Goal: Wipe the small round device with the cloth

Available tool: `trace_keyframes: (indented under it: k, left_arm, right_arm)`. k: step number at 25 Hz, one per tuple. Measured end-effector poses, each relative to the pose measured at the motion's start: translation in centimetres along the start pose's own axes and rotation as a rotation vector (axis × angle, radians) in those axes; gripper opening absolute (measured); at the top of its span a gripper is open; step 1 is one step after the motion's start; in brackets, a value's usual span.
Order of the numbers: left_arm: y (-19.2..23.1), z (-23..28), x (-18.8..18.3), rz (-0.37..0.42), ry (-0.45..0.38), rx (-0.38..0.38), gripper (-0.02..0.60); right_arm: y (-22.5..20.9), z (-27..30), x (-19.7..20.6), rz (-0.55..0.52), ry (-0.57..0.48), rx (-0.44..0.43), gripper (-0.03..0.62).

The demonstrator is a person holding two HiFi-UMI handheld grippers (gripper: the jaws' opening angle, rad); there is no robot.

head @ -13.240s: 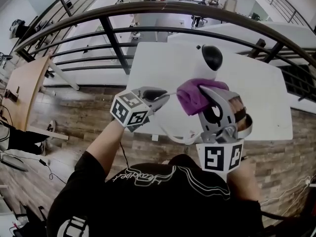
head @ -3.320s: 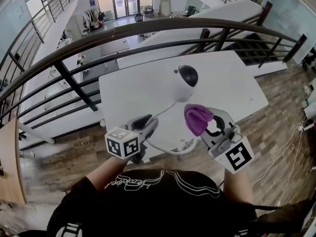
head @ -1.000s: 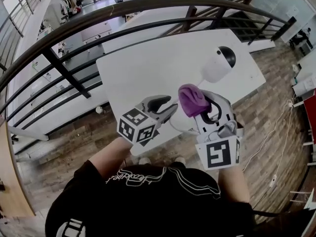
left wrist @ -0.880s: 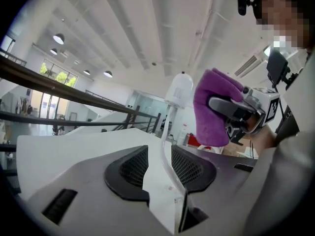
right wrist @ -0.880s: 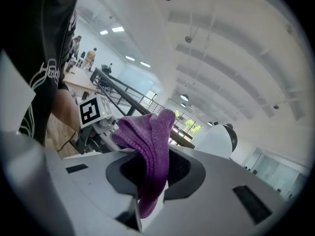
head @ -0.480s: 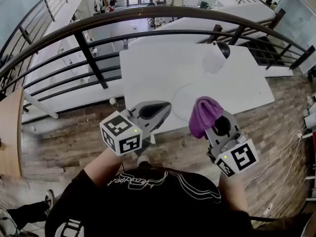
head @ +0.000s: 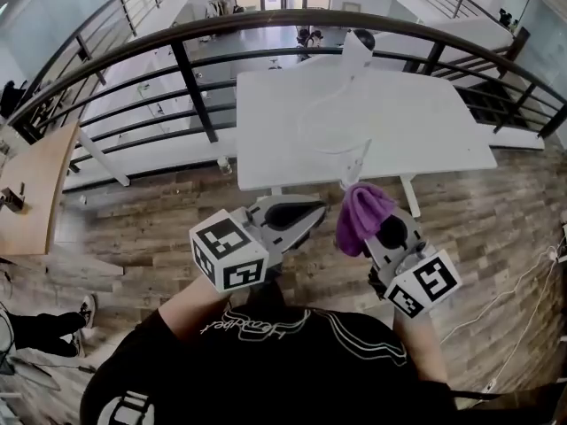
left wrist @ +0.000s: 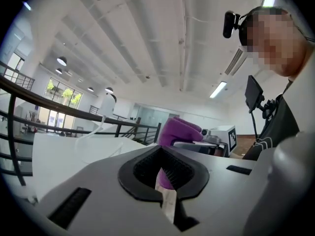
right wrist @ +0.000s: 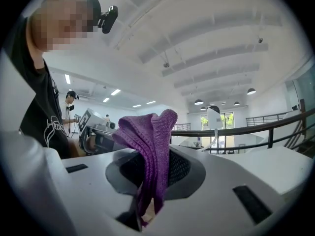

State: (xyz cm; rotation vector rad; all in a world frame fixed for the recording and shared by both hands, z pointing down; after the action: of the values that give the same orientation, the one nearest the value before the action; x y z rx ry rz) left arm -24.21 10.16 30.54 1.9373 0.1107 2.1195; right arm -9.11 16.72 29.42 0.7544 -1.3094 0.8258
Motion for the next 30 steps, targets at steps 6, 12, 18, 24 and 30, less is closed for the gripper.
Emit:
trace_keyframes:
  k: [6, 12, 18, 24, 30]
  left_arm:
    - [-6.5, -1.0, 1.0, -0.005, 0.015, -0.02, 0.009]
    - [-9.7, -1.5, 0.6, 0.023, 0.015, -0.035, 0.009]
    - [-11.1, -2.8, -0.7, 0.039, -0.003, -0.054, 0.008]
    - [-12.5, -3.4, -1.0, 0.047, -0.012, -0.056, 0.008]
    - [-13.2, -3.6, -0.7, 0.049, -0.011, -0.058, 0.008]
  right_arm:
    - [2.9, -4.9, 0.3, 0.024, -0.007, -0.015, 0.061]
    - [4.3, -7.2, -0.2, 0.02, -0.002, -0.039, 0.061]
    - [5.5, -7.9, -1.5, -0.005, -0.024, -0.053, 0.061]
    - [6.5, -8.9, -1.8, 0.006, -0.038, -0.072, 0.061]
    - [7.1, -9.4, -1.7, 0.01, -0.044, -0.076, 0.061]
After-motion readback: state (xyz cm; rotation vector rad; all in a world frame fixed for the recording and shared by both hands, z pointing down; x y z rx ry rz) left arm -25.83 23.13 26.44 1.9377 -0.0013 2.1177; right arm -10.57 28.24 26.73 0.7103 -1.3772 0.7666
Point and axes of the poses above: the fingertips, and each gripper's own axes: z forward along the fingers, y to its left, x out of its underside, the point moved 7 cm from there along -z, backward along the fingers, and after that the axes turned 4 degrees about y, right-handed, at the moved point
